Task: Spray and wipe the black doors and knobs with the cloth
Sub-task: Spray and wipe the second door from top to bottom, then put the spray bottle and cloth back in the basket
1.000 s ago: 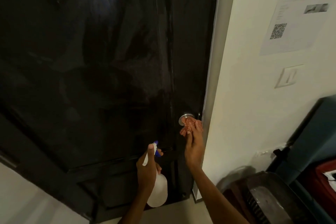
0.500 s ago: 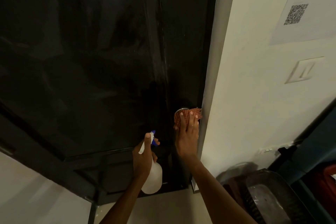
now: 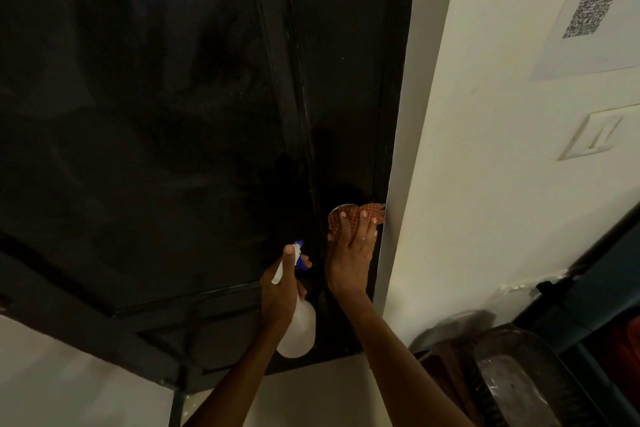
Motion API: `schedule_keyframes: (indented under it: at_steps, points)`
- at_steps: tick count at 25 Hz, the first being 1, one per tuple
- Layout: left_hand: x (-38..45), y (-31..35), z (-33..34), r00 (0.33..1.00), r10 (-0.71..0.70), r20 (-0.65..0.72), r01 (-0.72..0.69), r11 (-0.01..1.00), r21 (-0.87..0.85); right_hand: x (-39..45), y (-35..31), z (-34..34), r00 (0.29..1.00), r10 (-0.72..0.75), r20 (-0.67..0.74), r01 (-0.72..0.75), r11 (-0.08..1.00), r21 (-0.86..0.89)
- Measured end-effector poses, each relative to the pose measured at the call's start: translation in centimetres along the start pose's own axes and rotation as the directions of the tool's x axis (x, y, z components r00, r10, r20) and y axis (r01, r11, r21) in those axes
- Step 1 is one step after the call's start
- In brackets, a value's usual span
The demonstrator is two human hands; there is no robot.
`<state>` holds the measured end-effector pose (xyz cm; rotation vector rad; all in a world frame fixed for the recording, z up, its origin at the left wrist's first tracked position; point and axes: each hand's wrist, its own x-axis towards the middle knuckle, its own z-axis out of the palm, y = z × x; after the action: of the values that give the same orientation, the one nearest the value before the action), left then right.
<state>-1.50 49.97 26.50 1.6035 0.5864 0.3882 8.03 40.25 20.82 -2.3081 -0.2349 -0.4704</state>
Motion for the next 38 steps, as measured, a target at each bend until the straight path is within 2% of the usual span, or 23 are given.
schedule_keyframes:
  at_steps: [10,16,19,23,27,29,30,32,34,36,37,38]
  points:
    - [-0.2,0.8,0.6,1.000,0.008,-0.001,-0.008,0.999,-0.034,0.1,-0.1,-0.5,0.996,-0.059,-0.060,0.062,0.997,0.036]
    - [-2.1,0.1,-0.3,0.999,-0.024,-0.026,0.024,0.999,-0.031,-0.3,1.1,-2.6,0.986,-0.163,0.039,0.164,0.986,-0.011]
    - [-3.0,0.0,-0.6,0.998,-0.040,-0.043,0.038,0.998,-0.040,-0.4,1.2,-4.3,0.978,-0.207,0.033,0.203,0.975,0.089]
    - [-3.8,-0.2,-0.1,0.998,-0.055,0.033,0.057,0.997,-0.050,-1.5,2.1,-7.6,0.998,-0.056,0.041,0.037,0.928,0.371]
    - [-4.2,-2.0,2.2,0.995,-0.051,0.087,0.055,0.998,-0.044,-5.8,5.0,-11.6,0.984,0.147,0.104,-0.180,0.840,0.513]
    - [-5.0,-3.0,3.7,0.967,-0.057,0.248,0.044,0.997,0.058,-8.5,7.7,-12.6,0.927,0.335,0.169,-0.366,0.711,0.600]
    - [-5.3,-3.6,4.5,0.948,-0.045,0.315,0.014,0.995,0.098,-9.9,9.1,-12.9,0.871,0.449,0.200,-0.463,0.614,0.639]
    - [-6.1,-4.2,6.4,0.921,-0.056,0.385,0.018,0.995,0.100,-13.0,11.8,-14.2,0.707,0.671,0.226,-0.594,0.389,0.704]
    - [-7.5,-5.0,9.4,0.876,-0.068,0.478,0.032,0.996,0.084,-15.9,14.4,-16.1,0.507,0.836,0.210,-0.608,0.174,0.775]
    - [-9.0,-5.5,12.1,0.828,-0.089,0.554,0.030,0.993,0.115,-18.4,16.1,-18.1,0.335,0.913,0.233,-0.561,-0.005,0.828]
    - [-9.8,-5.6,13.6,0.807,-0.107,0.580,0.027,0.989,0.144,-19.5,17.0,-19.2,0.274,0.933,0.231,-0.552,-0.044,0.833]
    - [-10.6,-5.7,15.2,0.782,-0.111,0.613,0.011,0.986,0.164,-20.6,18.1,-20.1,0.240,0.950,0.201,-0.561,-0.034,0.827]
